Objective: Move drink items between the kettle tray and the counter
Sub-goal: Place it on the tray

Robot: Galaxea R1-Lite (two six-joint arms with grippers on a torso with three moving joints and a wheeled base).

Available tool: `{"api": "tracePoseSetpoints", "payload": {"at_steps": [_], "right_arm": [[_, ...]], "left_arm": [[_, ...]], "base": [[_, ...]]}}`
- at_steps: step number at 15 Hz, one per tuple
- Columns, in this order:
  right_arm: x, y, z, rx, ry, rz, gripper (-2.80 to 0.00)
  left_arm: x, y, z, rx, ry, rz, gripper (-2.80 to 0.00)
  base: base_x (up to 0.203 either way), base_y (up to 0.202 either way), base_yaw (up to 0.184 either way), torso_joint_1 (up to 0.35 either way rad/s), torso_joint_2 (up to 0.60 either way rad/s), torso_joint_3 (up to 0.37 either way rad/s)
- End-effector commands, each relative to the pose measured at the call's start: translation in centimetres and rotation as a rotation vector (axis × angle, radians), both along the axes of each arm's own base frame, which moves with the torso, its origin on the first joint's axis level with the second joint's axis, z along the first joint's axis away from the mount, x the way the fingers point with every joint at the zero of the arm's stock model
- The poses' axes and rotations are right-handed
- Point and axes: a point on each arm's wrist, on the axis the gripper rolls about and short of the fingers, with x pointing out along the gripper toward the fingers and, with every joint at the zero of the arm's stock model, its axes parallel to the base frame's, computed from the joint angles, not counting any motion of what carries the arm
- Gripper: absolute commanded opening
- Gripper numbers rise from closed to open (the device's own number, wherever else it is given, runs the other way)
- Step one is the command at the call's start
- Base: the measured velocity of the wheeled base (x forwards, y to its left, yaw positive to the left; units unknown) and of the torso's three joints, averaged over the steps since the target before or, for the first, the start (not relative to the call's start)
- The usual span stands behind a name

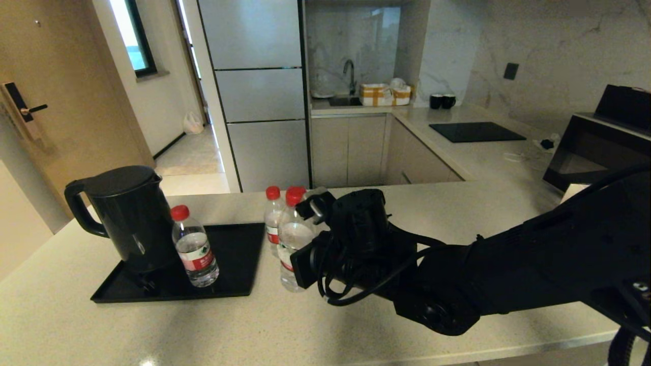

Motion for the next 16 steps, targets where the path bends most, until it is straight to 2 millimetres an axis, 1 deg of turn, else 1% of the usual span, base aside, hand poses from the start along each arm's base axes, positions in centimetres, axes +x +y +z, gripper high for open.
{"api": "tracePoseSetpoints", "payload": {"at_steps": [1, 2, 3, 4, 6, 8, 12, 13, 16], "right_arm": [[-0.5, 0.3, 0.4, 0.015, 0.000, 0.013, -2.80], [-1.3, 1.0, 0.2, 0.016, 0.005, 0.033, -2.80], [-1.4, 1.7, -0.4, 0.018, 0.006, 0.044, -2.80], [-1.3, 2.6, -1.0, 0.031, -0.004, 0.053, -2.80], [-0.2, 5.3, -2.1, 0.063, -0.042, 0.045, -2.80], [0.1, 6.6, -3.2, 0.036, -0.040, 0.008, -2.80], [-0.7, 6.6, -2.6, 0.049, -0.035, 0.015, -2.80], [-1.0, 6.3, -2.1, 0.052, -0.036, 0.017, -2.80], [-2.4, 5.0, 0.2, 0.088, -0.025, 0.024, -2.80]], "left_arm": [[0.0, 0.0, 0.0, 0.000, -0.001, 0.000, -2.80], [0.0, 0.0, 0.0, 0.000, -0.001, 0.000, -2.80], [0.0, 0.0, 0.0, 0.000, -0.001, 0.000, -2.80], [0.0, 0.0, 0.0, 0.000, 0.000, 0.000, -2.80], [0.0, 0.0, 0.0, 0.000, -0.001, 0.000, -2.80], [0.0, 0.0, 0.0, 0.001, -0.001, 0.000, -2.80], [0.0, 0.0, 0.0, 0.000, -0.001, 0.000, -2.80], [0.0, 0.0, 0.0, 0.001, -0.001, 0.000, -2.80], [0.0, 0.0, 0.0, 0.001, 0.000, 0.000, -2.80]], "base": [[0.000, 0.000, 0.000, 0.000, 0.00, 0.000], [0.000, 0.000, 0.000, 0.000, 0.00, 0.000], [0.000, 0.000, 0.000, 0.000, 0.00, 0.000], [0.000, 0.000, 0.000, 0.000, 0.00, 0.000], [0.000, 0.000, 0.000, 0.000, 0.00, 0.000], [0.000, 0.000, 0.000, 0.000, 0.00, 0.000], [0.000, 0.000, 0.000, 0.000, 0.00, 0.000], [0.000, 0.000, 0.000, 0.000, 0.00, 0.000], [0.000, 0.000, 0.000, 0.000, 0.00, 0.000]]}}
